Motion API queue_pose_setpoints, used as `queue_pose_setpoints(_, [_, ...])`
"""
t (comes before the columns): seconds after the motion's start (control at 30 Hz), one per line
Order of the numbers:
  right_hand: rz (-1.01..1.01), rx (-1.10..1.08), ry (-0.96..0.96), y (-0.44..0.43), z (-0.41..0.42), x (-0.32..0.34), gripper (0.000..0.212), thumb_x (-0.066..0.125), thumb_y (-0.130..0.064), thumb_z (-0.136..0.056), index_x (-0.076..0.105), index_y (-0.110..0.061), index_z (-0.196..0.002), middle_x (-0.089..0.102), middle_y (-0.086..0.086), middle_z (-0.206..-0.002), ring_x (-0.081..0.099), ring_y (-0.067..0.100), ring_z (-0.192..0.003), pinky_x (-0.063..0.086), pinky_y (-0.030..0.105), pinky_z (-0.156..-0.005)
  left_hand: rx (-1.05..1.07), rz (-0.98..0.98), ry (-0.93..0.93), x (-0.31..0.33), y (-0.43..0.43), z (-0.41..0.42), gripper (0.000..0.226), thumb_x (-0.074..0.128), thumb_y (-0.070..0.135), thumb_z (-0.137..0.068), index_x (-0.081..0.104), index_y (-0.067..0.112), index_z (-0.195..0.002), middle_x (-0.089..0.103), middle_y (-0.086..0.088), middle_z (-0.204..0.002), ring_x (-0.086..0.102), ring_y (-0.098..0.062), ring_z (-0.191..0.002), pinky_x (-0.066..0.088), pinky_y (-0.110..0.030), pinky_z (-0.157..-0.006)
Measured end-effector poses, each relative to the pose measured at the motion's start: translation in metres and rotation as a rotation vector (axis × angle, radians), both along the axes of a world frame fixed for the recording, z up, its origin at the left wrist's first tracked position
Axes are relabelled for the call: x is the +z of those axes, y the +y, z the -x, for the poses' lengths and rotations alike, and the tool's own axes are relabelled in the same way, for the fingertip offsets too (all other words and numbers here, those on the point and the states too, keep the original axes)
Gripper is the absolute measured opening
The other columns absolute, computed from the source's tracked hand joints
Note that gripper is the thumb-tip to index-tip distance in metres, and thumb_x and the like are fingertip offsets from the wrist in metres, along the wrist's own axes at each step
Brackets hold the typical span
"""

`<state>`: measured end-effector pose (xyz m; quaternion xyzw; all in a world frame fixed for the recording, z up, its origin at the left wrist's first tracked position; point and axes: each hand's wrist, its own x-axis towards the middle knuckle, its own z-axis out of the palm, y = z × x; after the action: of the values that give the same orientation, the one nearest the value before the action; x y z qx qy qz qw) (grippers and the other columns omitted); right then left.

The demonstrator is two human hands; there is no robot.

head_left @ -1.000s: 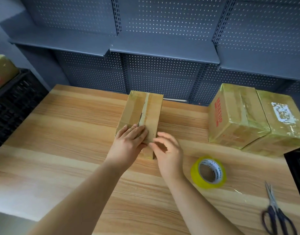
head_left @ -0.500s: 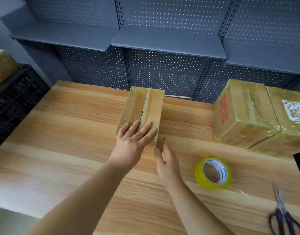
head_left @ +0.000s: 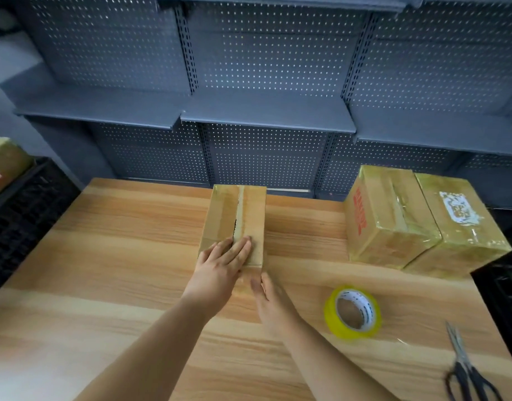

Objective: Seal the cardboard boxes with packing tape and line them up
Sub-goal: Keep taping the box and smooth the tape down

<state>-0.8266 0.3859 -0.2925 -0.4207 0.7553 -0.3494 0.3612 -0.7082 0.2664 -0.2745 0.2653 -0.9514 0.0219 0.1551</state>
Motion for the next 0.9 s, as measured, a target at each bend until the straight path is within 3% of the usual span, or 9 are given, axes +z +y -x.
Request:
queue_pose_setpoints(0.1, [-0.011, -0.033, 0.059, 0.014, 0.000, -0.004, 0.046, 0.042, -0.037, -0.102, 0.036, -0.035, -0.147, 0.057, -0.003, -0.131, 0.056, 0.023, -0.125, 0.045, 0.029, -0.101, -0.002, -0.002, -0.112, 0.000, -0.005, -0.003, 0.095, 0.084, 0.021, -0.070, 0.031, 0.025, -0.149, 0.038, 0.016, -0.152, 0.039, -0.014, -0.131, 0.030, -0.030, -0.100])
queue_pose_setpoints(0.2, [0.123, -0.176, 0.027, 0.004, 0.004, 0.018, 0.062, 0.053, -0.031, -0.100, 0.025, -0.027, -0.155, 0.041, -0.012, -0.144, 0.047, 0.012, -0.134, 0.042, 0.029, -0.109, -0.019, 0.010, -0.117, 0.002, -0.006, -0.003, 0.096, 0.086, 0.025, -0.066, 0.033, 0.027, -0.146, 0.040, 0.016, -0.151, 0.043, -0.014, -0.128, 0.038, -0.030, -0.096])
queue_pose_setpoints(0.27, [0.200, -0.120, 0.284, -0.007, -0.002, 0.026, 0.052, 0.052, -0.028, -0.101, 0.038, -0.022, -0.150, 0.033, -0.004, -0.157, 0.042, 0.012, -0.138, 0.038, 0.026, -0.111, -0.038, 0.017, -0.084, 0.002, -0.006, -0.003, 0.095, 0.087, 0.023, -0.063, 0.036, 0.026, -0.143, 0.044, 0.014, -0.149, 0.044, -0.016, -0.125, 0.040, -0.030, -0.094])
queue_pose_setpoints(0.33, [0.247, -0.155, 0.464, -0.011, -0.010, 0.022, 0.042, 0.049, -0.029, -0.099, 0.054, -0.023, -0.140, 0.041, 0.000, -0.153, 0.061, 0.015, -0.120, 0.051, 0.028, -0.097, -0.057, 0.010, -0.059, 0.004, -0.005, -0.003, 0.094, 0.087, 0.018, -0.059, 0.041, 0.025, -0.140, 0.048, 0.011, -0.146, 0.044, -0.017, -0.123, 0.037, -0.030, -0.093])
queue_pose_setpoints(0.47, [0.390, -0.359, 0.547, -0.007, -0.021, 0.006, 0.026, 0.068, -0.013, -0.088, 0.073, -0.016, -0.114, 0.063, 0.007, -0.132, 0.068, 0.015, -0.106, 0.054, 0.024, -0.090, -0.054, 0.019, -0.044, 0.006, -0.002, -0.005, 0.085, 0.089, 0.020, -0.056, 0.057, 0.024, -0.134, 0.053, 0.010, -0.142, 0.057, -0.021, -0.118, 0.050, -0.035, -0.082])
queue_pose_setpoints(0.57, [0.489, -0.547, 0.209, -0.006, -0.023, 0.019, 0.020, 0.077, -0.002, -0.081, 0.077, -0.012, -0.097, 0.070, 0.002, -0.120, 0.066, 0.001, -0.103, 0.049, 0.014, -0.090, -0.072, -0.010, -0.068, 0.009, -0.001, -0.007, 0.088, 0.092, 0.021, -0.053, 0.057, 0.025, -0.134, 0.053, 0.011, -0.141, 0.058, -0.020, -0.117, 0.052, -0.036, -0.082])
queue_pose_setpoints(0.67, [0.249, -0.461, -0.301, -0.009, -0.008, 0.037, 0.070, 0.075, -0.012, -0.085, 0.043, -0.038, -0.142, 0.059, -0.028, -0.118, 0.057, -0.018, -0.101, 0.046, 0.016, -0.095, -0.065, -0.045, -0.114, 0.013, -0.003, -0.004, 0.093, 0.093, 0.017, -0.043, 0.062, 0.026, -0.130, 0.057, 0.012, -0.138, 0.063, -0.021, -0.113, 0.053, -0.035, -0.082])
queue_pose_setpoints(0.77, [0.103, -0.324, -0.120, -0.011, -0.012, 0.034, 0.064, 0.061, -0.027, -0.097, 0.028, -0.032, -0.151, 0.060, -0.023, -0.108, 0.056, -0.014, -0.091, 0.039, 0.002, -0.083, -0.064, -0.092, -0.119, 0.013, -0.001, 0.000, 0.092, 0.092, 0.015, -0.042, 0.063, 0.027, -0.128, 0.057, 0.013, -0.137, 0.063, -0.022, -0.114, 0.050, -0.036, -0.088])
queue_pose_setpoints(0.9, [0.291, -0.460, 0.363, 0.000, -0.032, 0.013, 0.028, 0.063, -0.020, -0.095, 0.065, -0.011, -0.122, 0.068, -0.009, -0.087, 0.060, 0.000, -0.077, 0.042, 0.010, -0.071, -0.104, -0.115, -0.104, 0.012, 0.006, 0.003, 0.096, 0.089, 0.008, -0.042, 0.061, 0.032, -0.131, 0.055, 0.014, -0.139, 0.060, -0.022, -0.118, 0.043, -0.037, -0.097])
